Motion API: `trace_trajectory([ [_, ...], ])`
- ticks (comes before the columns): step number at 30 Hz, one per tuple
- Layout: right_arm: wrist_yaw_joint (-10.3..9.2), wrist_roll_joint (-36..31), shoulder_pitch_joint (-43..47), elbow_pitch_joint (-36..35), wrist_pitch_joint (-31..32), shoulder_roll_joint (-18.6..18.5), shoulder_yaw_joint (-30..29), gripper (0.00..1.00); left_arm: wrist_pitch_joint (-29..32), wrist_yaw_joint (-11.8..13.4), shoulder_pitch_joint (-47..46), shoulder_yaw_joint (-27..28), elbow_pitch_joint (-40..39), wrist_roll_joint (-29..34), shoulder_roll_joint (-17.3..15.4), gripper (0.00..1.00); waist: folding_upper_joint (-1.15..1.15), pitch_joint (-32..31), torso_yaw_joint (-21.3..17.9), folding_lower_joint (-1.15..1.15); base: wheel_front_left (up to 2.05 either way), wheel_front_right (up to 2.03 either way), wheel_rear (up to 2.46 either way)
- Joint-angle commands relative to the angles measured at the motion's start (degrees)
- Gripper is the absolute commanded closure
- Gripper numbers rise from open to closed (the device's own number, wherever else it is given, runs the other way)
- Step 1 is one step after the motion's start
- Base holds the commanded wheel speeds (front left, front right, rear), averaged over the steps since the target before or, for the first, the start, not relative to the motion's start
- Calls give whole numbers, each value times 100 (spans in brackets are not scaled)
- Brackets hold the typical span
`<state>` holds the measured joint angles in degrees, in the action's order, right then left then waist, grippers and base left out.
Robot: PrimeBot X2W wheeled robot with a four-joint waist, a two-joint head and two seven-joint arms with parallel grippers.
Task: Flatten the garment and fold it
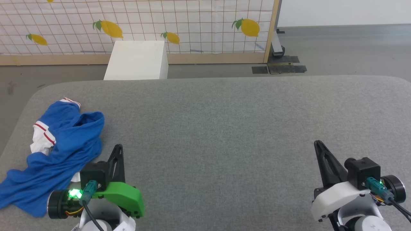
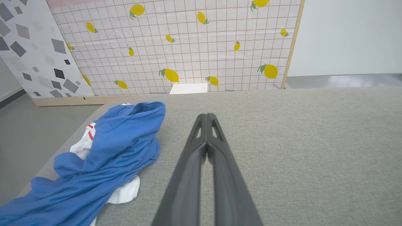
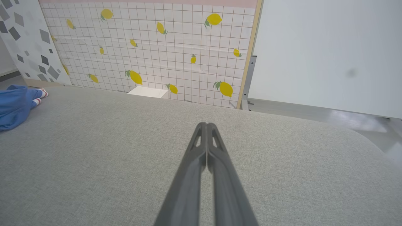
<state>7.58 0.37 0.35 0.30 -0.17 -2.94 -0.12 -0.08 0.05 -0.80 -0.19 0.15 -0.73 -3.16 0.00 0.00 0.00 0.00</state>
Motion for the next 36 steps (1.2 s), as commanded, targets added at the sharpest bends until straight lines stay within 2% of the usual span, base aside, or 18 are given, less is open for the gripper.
trace_trajectory([
  [1,0,3,1,0,-2,0,-1,0,-2,0,1,0,0,-1,0,0,0,0,0,0,0,0,0],
  [18,-1,166,80,93,-173,1,-84,0,-172,68,-3,-89,117,-94,1,0,0,7,30,0,0,0,0],
  [36,-2,339,179,216,-406,2,-162,0,-408,196,29,-136,242,-192,-40,0,0,3,508,0,0,0,0],
])
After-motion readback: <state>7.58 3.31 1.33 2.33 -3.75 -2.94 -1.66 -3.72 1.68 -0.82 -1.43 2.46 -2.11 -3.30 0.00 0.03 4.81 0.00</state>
